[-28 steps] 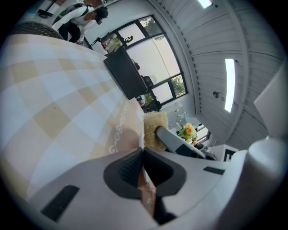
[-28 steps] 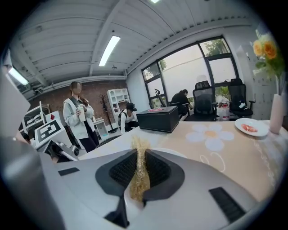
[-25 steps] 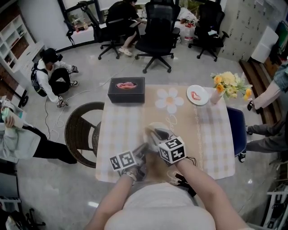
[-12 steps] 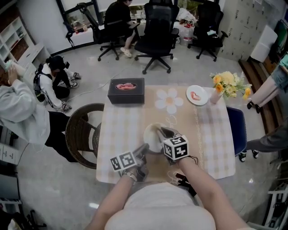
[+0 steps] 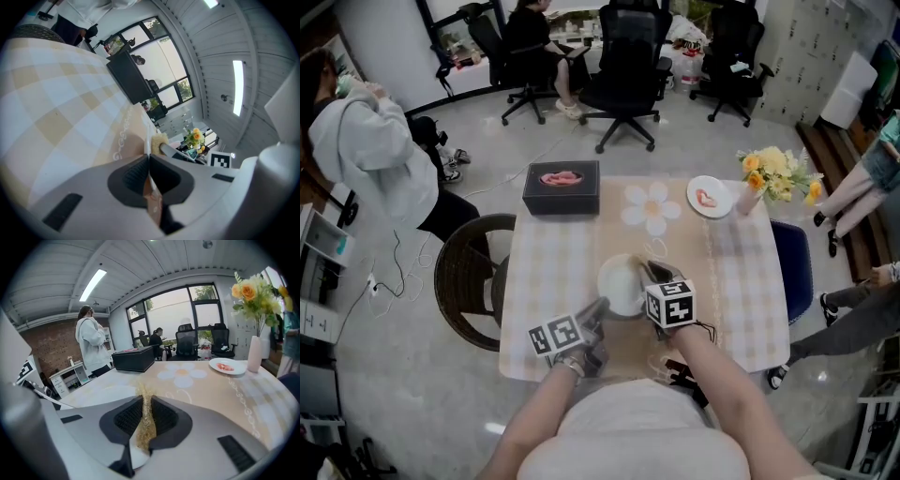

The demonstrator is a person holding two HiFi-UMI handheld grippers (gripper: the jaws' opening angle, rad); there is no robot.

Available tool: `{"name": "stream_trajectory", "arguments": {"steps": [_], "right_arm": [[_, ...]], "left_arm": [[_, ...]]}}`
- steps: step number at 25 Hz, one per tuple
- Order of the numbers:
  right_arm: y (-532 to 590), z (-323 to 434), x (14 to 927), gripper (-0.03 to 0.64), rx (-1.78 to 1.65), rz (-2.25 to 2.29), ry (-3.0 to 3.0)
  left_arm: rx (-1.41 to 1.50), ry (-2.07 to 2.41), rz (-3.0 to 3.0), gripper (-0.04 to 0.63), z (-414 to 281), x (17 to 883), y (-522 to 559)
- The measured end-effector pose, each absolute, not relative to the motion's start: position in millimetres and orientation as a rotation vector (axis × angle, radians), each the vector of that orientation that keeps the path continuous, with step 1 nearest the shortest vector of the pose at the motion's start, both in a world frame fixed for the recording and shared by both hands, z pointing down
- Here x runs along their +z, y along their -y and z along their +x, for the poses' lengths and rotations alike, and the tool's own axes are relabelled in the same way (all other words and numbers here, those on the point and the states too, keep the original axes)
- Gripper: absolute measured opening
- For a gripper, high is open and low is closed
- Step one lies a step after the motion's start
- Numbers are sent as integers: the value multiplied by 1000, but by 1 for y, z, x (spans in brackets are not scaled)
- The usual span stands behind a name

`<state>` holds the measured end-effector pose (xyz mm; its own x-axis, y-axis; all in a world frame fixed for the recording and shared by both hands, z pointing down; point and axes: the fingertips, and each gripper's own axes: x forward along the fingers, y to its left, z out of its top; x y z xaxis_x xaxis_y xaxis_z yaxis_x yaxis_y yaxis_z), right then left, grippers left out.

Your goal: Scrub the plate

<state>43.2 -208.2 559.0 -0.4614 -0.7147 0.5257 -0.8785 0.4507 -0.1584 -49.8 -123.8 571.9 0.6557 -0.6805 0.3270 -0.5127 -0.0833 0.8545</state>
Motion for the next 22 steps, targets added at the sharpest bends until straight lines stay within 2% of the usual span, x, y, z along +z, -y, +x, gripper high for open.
{"name": "stream_trajectory", "arguments": {"steps": [11,22], "right_arm": [[210,56,549,55,548,1411,2279],[167,0,512,55,785,1156,2611]], "left_arm": [[-181,968,1738,17,-50,572,124],[-186,957,1738,17,-50,571,124]]}}
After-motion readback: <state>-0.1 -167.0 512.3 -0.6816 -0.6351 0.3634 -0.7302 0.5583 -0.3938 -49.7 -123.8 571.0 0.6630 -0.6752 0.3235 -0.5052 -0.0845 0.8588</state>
